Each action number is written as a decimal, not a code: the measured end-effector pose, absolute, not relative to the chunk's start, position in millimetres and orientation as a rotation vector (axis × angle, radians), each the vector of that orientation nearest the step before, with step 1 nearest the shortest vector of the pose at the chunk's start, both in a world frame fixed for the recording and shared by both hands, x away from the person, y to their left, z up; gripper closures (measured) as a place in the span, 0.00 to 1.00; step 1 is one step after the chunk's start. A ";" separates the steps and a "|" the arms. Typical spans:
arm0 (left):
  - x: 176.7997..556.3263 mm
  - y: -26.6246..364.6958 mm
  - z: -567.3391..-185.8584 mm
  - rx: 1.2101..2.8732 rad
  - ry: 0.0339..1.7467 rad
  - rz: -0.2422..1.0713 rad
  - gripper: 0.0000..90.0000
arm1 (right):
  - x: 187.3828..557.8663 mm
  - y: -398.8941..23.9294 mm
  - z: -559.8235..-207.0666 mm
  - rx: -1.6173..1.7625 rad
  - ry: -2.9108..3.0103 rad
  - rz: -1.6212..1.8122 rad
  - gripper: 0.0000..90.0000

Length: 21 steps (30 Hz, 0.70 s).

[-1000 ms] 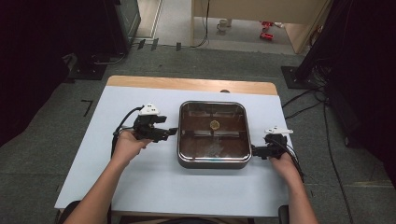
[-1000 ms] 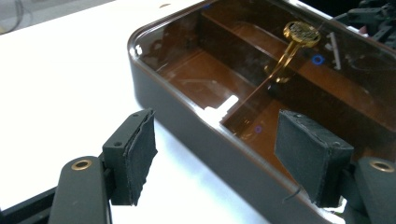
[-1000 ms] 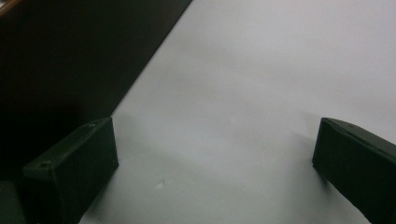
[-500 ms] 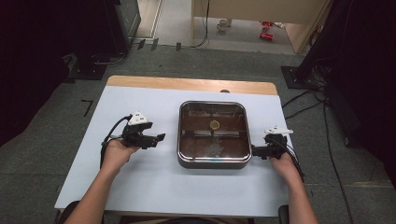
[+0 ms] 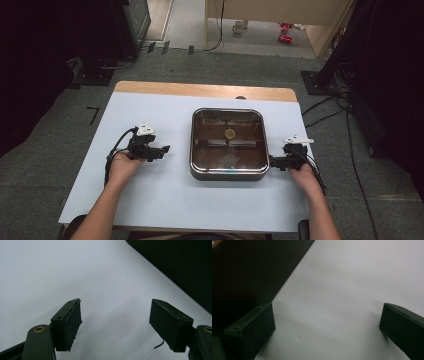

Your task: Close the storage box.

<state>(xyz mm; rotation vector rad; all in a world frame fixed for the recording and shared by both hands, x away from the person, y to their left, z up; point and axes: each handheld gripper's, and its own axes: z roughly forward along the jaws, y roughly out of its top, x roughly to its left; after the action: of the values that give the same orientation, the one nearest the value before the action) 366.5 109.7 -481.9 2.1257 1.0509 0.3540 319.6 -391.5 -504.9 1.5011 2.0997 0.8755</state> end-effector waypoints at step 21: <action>368.6 106.9 -498.1 2.137 1.013 0.429 0.19 | 319.7 -391.6 -505.0 1.501 2.100 0.875 0.00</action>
<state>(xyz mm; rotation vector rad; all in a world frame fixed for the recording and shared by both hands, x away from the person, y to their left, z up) 368.6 106.9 -498.1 2.1373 1.0128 0.4292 319.7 -391.6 -505.0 1.5007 2.1001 0.8755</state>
